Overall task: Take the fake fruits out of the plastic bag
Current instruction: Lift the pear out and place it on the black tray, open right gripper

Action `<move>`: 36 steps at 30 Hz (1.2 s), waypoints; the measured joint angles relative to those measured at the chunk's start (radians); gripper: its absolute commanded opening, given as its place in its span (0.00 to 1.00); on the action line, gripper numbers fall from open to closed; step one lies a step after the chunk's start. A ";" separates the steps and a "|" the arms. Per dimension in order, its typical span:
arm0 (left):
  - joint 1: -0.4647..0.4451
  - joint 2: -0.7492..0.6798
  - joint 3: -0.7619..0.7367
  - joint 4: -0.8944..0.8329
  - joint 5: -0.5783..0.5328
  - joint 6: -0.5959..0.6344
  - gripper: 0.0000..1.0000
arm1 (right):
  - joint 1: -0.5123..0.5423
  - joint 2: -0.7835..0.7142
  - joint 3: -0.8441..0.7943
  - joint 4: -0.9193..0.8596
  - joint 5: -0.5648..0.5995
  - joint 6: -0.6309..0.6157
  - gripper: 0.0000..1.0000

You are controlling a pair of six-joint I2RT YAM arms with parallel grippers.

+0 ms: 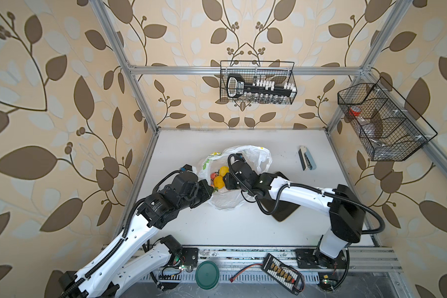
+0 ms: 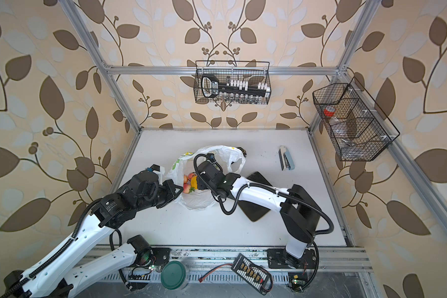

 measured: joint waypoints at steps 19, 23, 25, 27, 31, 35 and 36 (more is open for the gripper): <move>0.000 0.006 -0.011 0.050 -0.012 -0.004 0.00 | 0.074 -0.892 -0.547 -0.190 0.198 0.044 0.41; 0.000 0.006 -0.011 0.053 -0.021 -0.003 0.00 | 0.012 -0.878 -0.634 -0.255 0.257 0.196 0.41; 0.000 0.005 -0.011 0.054 -0.022 -0.003 0.00 | -0.042 -0.808 -0.653 -0.243 0.256 0.234 0.41; 0.000 0.005 -0.011 0.054 -0.022 -0.003 0.00 | -0.091 -0.733 -0.669 -0.204 0.247 0.245 0.41; 0.000 0.005 -0.011 0.056 -0.022 -0.002 0.00 | -0.202 -0.553 -0.678 -0.075 0.195 0.227 0.41; 0.000 0.005 -0.011 0.056 -0.022 0.002 0.00 | -0.260 -0.391 -0.653 0.029 0.162 0.185 0.40; 0.000 0.005 -0.011 0.056 -0.021 0.004 0.00 | -0.267 -0.360 -0.644 0.047 0.155 0.173 0.41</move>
